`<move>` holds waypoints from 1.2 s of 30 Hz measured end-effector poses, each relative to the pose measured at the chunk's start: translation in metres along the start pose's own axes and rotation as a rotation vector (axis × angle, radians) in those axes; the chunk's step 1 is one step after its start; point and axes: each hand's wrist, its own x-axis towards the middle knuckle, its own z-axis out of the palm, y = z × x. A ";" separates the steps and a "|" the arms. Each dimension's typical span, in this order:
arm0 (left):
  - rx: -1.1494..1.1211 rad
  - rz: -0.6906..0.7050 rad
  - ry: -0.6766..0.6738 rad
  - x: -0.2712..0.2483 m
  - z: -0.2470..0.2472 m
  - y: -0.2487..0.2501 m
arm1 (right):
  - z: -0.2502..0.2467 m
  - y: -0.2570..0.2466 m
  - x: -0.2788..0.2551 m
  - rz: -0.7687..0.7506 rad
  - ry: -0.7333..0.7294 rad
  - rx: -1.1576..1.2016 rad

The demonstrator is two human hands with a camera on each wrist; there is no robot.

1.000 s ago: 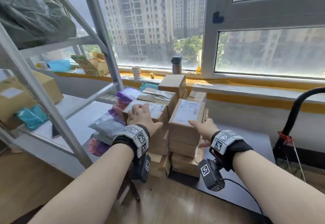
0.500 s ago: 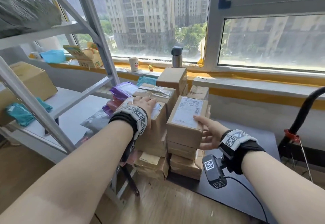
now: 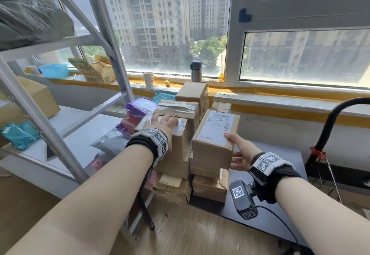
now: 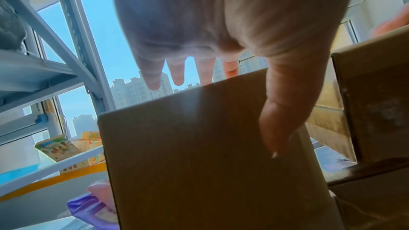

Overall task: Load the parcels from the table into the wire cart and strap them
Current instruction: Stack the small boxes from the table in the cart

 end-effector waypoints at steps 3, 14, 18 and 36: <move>-0.035 -0.013 0.014 -0.011 -0.004 0.003 | -0.005 0.004 -0.010 -0.032 0.021 0.015; -0.036 0.021 0.200 -0.041 -0.003 -0.005 | -0.011 0.014 -0.036 -0.099 0.050 0.015; -0.249 -0.025 0.228 -0.054 -0.015 0.004 | -0.012 0.018 -0.043 -0.145 0.091 0.006; -0.783 0.111 0.094 -0.061 -0.023 0.236 | -0.218 0.059 -0.124 -0.292 0.633 0.091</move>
